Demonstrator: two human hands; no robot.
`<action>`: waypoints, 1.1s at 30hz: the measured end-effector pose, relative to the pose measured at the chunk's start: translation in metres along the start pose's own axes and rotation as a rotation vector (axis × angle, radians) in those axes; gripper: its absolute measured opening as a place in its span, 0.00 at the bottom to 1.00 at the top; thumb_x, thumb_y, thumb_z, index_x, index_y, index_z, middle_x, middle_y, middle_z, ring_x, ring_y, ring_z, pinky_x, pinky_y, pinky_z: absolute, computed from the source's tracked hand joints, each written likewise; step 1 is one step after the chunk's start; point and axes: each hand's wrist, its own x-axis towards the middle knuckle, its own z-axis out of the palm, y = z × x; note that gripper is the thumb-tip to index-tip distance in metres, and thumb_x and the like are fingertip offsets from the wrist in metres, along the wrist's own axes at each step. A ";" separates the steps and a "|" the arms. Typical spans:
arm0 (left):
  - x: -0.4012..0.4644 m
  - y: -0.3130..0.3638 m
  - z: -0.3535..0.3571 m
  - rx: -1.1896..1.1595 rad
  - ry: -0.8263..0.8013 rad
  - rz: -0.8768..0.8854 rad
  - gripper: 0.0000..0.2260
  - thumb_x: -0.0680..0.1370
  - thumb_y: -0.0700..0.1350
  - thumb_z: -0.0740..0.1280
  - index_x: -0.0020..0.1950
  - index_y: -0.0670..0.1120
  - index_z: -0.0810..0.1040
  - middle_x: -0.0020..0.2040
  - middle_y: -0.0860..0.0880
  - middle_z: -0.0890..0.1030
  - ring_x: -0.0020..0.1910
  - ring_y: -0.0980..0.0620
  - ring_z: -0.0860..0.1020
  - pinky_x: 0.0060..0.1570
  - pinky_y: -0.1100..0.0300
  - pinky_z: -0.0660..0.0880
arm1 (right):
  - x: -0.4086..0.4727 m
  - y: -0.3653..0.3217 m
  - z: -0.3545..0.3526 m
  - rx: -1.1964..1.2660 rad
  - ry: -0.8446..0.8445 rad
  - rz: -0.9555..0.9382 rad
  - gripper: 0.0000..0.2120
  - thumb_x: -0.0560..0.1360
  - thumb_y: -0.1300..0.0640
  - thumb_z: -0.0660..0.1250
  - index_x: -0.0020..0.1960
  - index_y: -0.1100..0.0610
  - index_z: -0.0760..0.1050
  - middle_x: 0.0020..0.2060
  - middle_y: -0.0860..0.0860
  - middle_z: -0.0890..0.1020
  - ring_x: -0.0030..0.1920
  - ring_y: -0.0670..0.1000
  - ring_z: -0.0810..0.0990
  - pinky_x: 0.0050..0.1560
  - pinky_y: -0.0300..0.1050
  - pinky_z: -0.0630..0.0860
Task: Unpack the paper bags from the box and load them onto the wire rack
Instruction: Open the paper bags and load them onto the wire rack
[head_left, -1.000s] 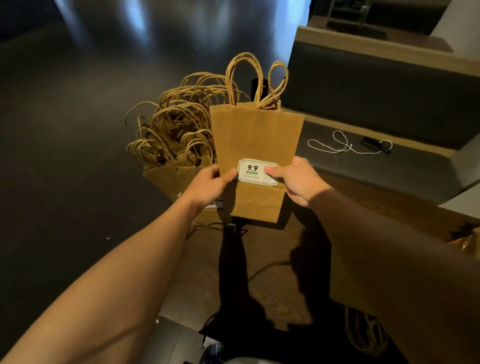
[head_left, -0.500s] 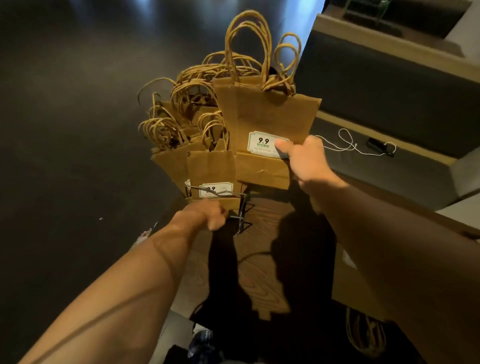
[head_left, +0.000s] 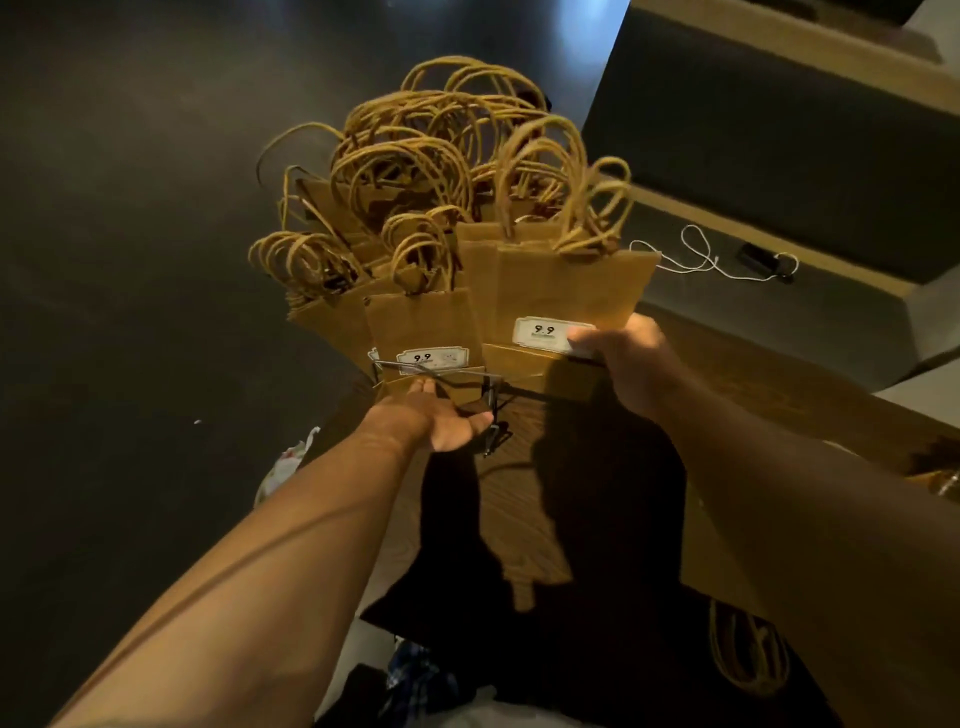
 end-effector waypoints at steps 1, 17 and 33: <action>-0.001 -0.002 0.000 0.008 0.004 0.001 0.38 0.76 0.74 0.43 0.81 0.55 0.50 0.81 0.46 0.40 0.80 0.46 0.37 0.78 0.40 0.43 | -0.001 0.001 -0.005 0.016 0.004 0.018 0.21 0.69 0.67 0.70 0.62 0.67 0.74 0.55 0.62 0.82 0.54 0.61 0.82 0.53 0.53 0.79; -0.009 -0.003 0.004 -0.015 0.105 0.027 0.37 0.77 0.72 0.45 0.72 0.50 0.73 0.75 0.40 0.67 0.75 0.39 0.64 0.73 0.40 0.61 | 0.025 0.017 0.060 -0.063 -0.037 0.124 0.12 0.76 0.61 0.69 0.59 0.60 0.75 0.48 0.49 0.82 0.50 0.49 0.81 0.45 0.39 0.75; -0.025 -0.085 -0.008 -0.939 0.919 -0.091 0.08 0.82 0.48 0.65 0.54 0.45 0.79 0.48 0.50 0.81 0.48 0.53 0.79 0.50 0.61 0.73 | 0.031 0.067 0.090 0.042 0.085 0.061 0.22 0.73 0.63 0.73 0.64 0.55 0.73 0.58 0.49 0.80 0.53 0.48 0.79 0.61 0.48 0.72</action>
